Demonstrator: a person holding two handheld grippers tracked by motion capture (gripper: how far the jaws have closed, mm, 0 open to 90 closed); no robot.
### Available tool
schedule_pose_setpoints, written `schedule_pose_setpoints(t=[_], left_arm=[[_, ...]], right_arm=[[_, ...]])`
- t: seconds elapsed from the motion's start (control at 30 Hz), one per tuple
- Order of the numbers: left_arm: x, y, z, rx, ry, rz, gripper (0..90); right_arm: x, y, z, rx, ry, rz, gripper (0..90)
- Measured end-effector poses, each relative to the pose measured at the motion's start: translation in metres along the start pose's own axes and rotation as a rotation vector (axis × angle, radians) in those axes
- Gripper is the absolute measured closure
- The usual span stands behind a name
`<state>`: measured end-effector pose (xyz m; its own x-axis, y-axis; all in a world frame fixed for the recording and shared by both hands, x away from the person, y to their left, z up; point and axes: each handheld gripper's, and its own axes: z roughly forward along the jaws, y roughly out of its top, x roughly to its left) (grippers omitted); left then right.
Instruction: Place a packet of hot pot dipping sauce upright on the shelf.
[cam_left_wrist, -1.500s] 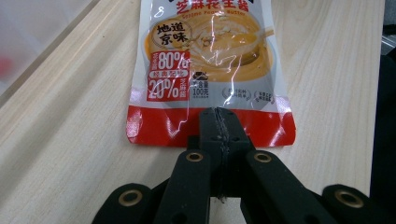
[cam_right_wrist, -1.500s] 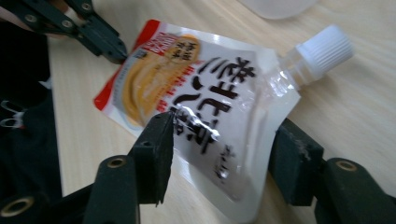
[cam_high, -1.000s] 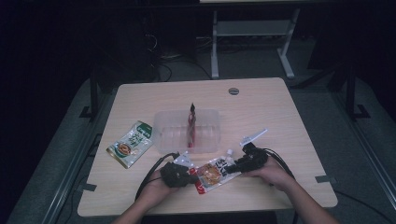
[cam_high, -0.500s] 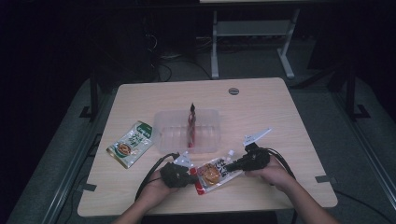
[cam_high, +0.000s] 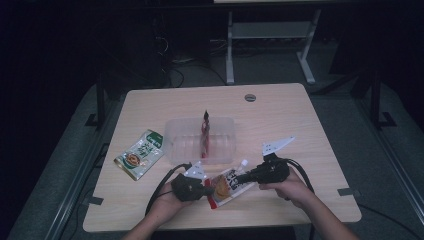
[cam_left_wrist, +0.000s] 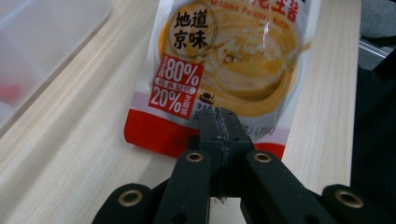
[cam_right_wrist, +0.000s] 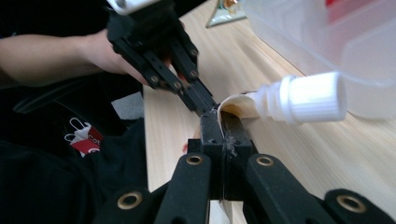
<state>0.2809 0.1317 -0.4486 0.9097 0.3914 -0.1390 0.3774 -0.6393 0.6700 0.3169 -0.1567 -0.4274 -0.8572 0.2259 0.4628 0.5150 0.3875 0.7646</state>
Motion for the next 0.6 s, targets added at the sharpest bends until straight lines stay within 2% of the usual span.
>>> schedule_pose_setpoints(t=[0.23, 0.27, 0.4, 0.43, 0.6], left_arm=[[-0.001, 0.001, -0.002, -0.033, -0.006, -0.006, 89.7], [-0.002, 0.002, -0.003, -0.037, -0.008, -0.002, 89.7], [-0.004, 0.002, -0.002, -0.038, -0.02, 0.003, 89.7], [-0.005, 0.003, -0.002, -0.038, -0.02, 0.005, 89.7], [-0.003, 0.003, -0.006, -0.053, -0.02, 0.005, 89.7]], right_arm=[[0.011, 0.008, 0.003, -0.043, 0.033, -0.043, 89.4], [0.013, 0.009, 0.002, -0.04, 0.034, -0.037, 89.4], [0.018, 0.013, 0.004, -0.054, 0.048, -0.059, 89.4], [0.019, 0.015, 0.004, -0.056, 0.047, -0.074, 89.4], [0.023, 0.017, 0.001, -0.065, 0.042, -0.083, 89.4]])
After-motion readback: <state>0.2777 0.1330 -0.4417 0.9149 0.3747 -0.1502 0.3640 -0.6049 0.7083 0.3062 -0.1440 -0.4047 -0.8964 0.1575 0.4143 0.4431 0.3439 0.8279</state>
